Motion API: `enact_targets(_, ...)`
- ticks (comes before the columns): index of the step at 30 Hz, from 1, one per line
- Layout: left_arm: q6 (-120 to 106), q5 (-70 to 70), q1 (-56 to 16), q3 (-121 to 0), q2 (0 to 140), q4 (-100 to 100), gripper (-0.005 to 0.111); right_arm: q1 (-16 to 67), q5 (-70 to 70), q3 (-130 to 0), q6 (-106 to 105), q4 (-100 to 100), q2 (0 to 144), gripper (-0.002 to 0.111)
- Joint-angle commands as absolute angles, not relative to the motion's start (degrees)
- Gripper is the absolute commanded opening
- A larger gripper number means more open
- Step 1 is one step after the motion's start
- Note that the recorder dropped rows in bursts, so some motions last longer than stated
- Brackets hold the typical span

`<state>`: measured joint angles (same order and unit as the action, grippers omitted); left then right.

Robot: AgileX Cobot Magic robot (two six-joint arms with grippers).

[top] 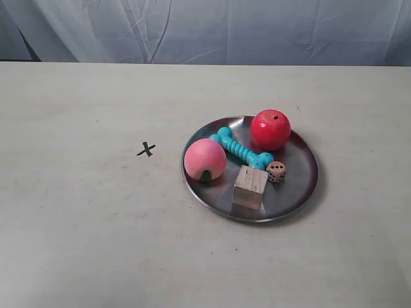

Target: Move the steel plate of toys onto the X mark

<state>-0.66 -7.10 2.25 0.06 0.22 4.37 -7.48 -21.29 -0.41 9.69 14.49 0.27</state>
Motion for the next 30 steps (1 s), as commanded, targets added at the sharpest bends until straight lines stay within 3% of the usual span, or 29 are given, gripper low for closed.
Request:
enact_targets(1, -0.54, -6.91, 1.95, 0.0, 0.0, 4.12, 0.0, -7.26, -20.6, 0.0, 9.62, 14.52, 0.0, 0.0)
enact_targets(16, -0.54, -0.75, 1.94, 0.0, 0.0, 3.28, 0.0, -7.26, -20.6, 0.0, 9.62, 14.52, 0.0, 0.0)
enact_targets(25, 24.56, 31.98, 1.71, 0.0, 0.0, -5.61, 0.0, -7.26, -20.6, 0.0, 9.62, 14.52, 0.0, 0.0)
enact_targets(30, 27.13, 51.36, 1.71, 0.0, 0.0, -10.97, 0.0, -7.26, -20.6, 0.0, 9.62, 14.52, 0.0, 0.0)
